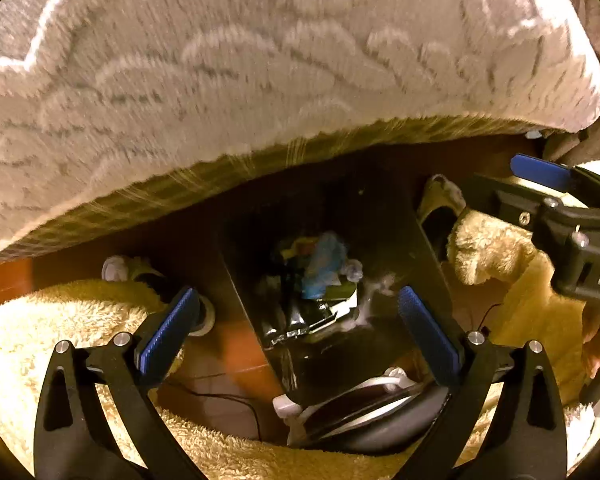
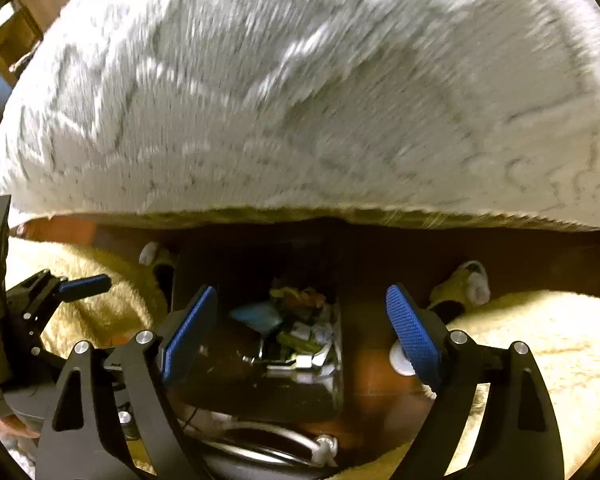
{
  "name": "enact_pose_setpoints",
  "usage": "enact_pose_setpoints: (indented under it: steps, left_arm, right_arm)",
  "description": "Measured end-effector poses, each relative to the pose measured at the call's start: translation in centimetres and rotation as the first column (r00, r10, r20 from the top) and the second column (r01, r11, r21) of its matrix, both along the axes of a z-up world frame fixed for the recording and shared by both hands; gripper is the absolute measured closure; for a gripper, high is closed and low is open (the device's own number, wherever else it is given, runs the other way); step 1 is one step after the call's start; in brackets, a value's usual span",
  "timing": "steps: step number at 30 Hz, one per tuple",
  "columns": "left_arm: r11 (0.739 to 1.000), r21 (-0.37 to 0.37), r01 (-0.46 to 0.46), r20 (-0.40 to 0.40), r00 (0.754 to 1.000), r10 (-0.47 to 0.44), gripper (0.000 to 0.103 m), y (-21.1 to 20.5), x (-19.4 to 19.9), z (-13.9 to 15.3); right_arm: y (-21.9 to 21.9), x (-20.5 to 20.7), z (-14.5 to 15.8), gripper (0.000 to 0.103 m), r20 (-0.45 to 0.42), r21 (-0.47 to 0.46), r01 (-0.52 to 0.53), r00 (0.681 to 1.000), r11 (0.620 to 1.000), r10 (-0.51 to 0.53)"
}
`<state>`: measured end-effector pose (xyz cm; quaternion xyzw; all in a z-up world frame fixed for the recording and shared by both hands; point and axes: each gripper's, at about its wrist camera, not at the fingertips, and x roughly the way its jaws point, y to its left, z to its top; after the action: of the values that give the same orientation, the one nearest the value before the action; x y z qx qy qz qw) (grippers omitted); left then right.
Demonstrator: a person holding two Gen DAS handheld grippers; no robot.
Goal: Collect trash
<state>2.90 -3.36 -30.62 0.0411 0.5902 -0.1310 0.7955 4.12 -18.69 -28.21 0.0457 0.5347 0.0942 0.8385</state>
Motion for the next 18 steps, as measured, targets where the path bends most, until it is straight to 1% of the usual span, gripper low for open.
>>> enact_pose_setpoints:
  steps: [2, 3, 4, 6, 7, 8, 9, 12, 13, 14, 15, 16, 18]
  left_arm:
    - [1.0, -0.01, 0.007, 0.021, 1.0, -0.006, 0.008, -0.1, -0.1, 0.7]
    - [1.0, -0.016, 0.01, 0.03, 0.999, -0.01, 0.008, -0.2, -0.2, 1.1]
    - [1.0, -0.024, 0.014, 0.042, 0.999, -0.013, 0.008, -0.2, -0.3, 1.5]
    - [0.999, -0.034, 0.009, 0.087, 0.996, -0.006, 0.008, -0.1, -0.3, 2.9]
    - [0.999, -0.042, 0.004, 0.11, 0.994, 0.001, 0.008, 0.0, -0.3, 3.6]
    - [0.998, -0.057, -0.005, 0.147, 0.989, 0.014, 0.008, 0.3, -0.3, 5.0]
    - [0.998, -0.068, -0.01, 0.172, 0.985, 0.021, 0.008, 0.7, -0.2, 5.7]
    - [0.996, -0.082, -0.024, 0.29, 0.956, 0.047, 0.008, 1.3, 0.3, 9.6]
    - [0.996, -0.084, -0.028, 0.328, 0.943, 0.054, 0.008, 1.4, 0.4, 10.8]
    - [0.996, -0.09, -0.03, 0.383, 0.922, 0.062, 0.008, 1.6, 0.7, 12.6]
    - [0.995, -0.094, -0.03, 0.412, 0.909, 0.067, 0.008, 1.5, 0.9, 13.7]
    - [0.995, -0.099, -0.03, 0.442, 0.894, 0.071, 0.008, 1.5, 1.1, 14.8]
    - [0.994, -0.108, -0.023, 0.503, 0.861, 0.075, 0.008, 1.3, 1.5, 17.1]
  right_arm:
    - [-0.4, -0.3, 0.9, 0.012, 0.031, -0.016, 0.024, 0.999, 1.0, -0.023]
    - [-0.6, -0.4, 1.3, 0.005, 0.044, -0.026, 0.034, 0.998, 0.999, -0.033]
    - [-0.9, -0.5, 1.9, 0.004, 0.067, -0.042, 0.049, 0.997, 0.998, -0.046]
    - [-1.5, -0.6, 2.9, 0.004, 0.097, -0.063, 0.068, 0.993, 0.996, -0.062]
    - [-1.9, -0.7, 3.9, 0.004, 0.127, -0.076, 0.088, 0.989, 0.993, -0.078]
    - [-2.2, -0.7, 4.5, 0.004, 0.145, -0.085, 0.099, 0.986, 0.991, -0.086]
    - [-2.5, -0.7, 5.2, 0.004, 0.17, -0.097, 0.114, 0.981, 0.989, -0.097]
    - [-3.2, -1.2, 8.3, 0.004, 0.28, -0.135, 0.169, 0.952, 0.976, -0.126]
    - [-3.4, -1.4, 9.6, 0.004, 0.324, -0.144, 0.187, 0.937, 0.972, -0.132]
    - [-3.5, -1.6, 10.8, 0.003, 0.364, -0.149, 0.204, 0.921, 0.968, -0.138]
    - [-3.7, -1.7, 11.8, 0.004, 0.397, -0.151, 0.218, 0.907, 0.964, -0.142]
    - [-3.8, -1.8, 13.4, 0.003, 0.45, -0.153, 0.236, 0.881, 0.96, -0.145]
    - [-4.0, -2.0, 15.2, 0.003, 0.5, -0.152, 0.252, 0.854, 0.956, -0.146]
